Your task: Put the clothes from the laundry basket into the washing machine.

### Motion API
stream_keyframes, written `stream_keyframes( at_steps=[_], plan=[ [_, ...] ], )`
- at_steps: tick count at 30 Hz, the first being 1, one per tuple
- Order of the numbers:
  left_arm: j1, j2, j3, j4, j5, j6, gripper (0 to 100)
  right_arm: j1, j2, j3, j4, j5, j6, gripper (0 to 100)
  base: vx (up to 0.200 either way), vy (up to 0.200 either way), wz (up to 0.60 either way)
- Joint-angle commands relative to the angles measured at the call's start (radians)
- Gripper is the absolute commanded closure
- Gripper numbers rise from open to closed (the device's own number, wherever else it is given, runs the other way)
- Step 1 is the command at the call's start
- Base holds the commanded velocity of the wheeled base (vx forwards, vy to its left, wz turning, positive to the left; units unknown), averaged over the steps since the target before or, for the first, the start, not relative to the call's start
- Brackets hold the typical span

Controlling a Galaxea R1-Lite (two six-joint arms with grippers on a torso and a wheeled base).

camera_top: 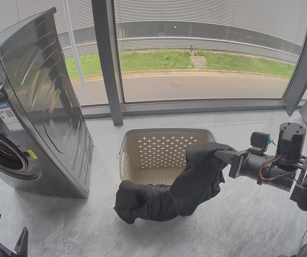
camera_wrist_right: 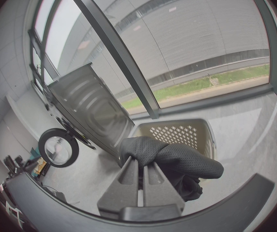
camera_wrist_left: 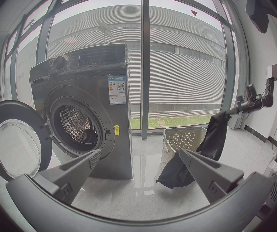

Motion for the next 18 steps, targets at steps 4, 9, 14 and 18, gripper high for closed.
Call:
stream_keyframes(
  at_steps=[4,9,14,18],
  plan=[
    [0.000,-0.017,0.018,0.000,0.000,0.000,0,0.036,-0.255,-0.006,0.000,0.002,0.013,100,0.000,0.000,0.00],
    [0.000,-0.018,0.018,0.000,0.000,-0.001,0,0.053,-0.306,-0.008,-0.003,0.001,0.005,100,0.000,0.000,0.00],
    [0.000,-0.018,0.018,0.000,0.000,0.002,0,0.056,-0.313,-0.011,-0.002,0.001,-0.044,100,0.000,0.000,0.00],
    [0.000,-0.017,0.018,0.000,0.000,0.000,0,0.055,-0.300,0.011,-0.002,-0.013,-0.081,100,-0.150,0.000,0.00]
  ],
)
